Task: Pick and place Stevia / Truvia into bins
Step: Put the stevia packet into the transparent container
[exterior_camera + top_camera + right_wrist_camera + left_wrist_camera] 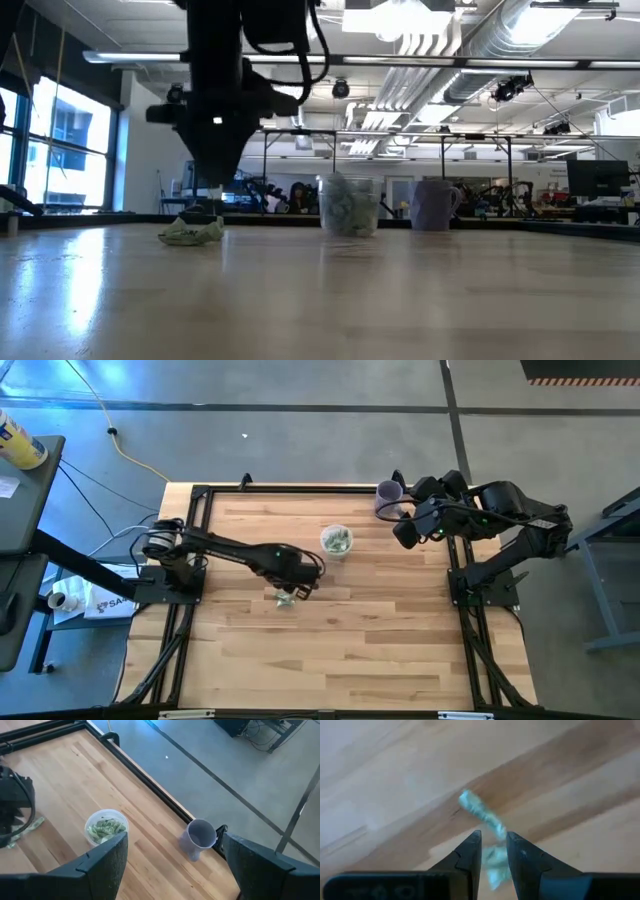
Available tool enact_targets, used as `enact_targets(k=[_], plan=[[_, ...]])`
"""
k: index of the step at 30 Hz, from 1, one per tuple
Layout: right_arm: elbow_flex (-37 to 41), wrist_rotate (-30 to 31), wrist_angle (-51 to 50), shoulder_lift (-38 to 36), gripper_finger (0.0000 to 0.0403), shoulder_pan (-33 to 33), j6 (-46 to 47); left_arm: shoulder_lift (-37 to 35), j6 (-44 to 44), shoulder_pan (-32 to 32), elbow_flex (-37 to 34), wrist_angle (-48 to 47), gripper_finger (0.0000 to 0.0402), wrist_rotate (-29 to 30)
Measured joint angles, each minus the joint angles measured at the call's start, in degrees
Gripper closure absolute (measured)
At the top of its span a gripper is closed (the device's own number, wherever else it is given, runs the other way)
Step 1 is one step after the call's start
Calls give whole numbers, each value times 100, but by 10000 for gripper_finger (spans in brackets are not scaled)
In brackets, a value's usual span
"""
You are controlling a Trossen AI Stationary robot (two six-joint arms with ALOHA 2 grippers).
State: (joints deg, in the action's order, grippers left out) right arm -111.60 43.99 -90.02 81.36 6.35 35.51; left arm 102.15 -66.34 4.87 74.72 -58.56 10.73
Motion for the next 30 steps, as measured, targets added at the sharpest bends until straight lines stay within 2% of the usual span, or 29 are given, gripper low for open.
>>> enact_targets(k=[7,15,19,22,25,30], plan=[[1,-112,0,0,89,0,0,4,-340,2,-840,1180,275,0],[1,-94,0,0,89,0,42,100,-353,-125,-1189,1565,275,167],[1,-67,1,0,89,-1,60,182,82,-169,-1308,1834,277,143],[1,-22,0,0,89,0,63,224,503,-192,-1332,1973,309,158],[1,46,0,0,89,0,66,245,899,-282,-1253,2113,373,321],[1,61,0,0,89,0,196,-158,1655,-470,-548,2252,372,759]])
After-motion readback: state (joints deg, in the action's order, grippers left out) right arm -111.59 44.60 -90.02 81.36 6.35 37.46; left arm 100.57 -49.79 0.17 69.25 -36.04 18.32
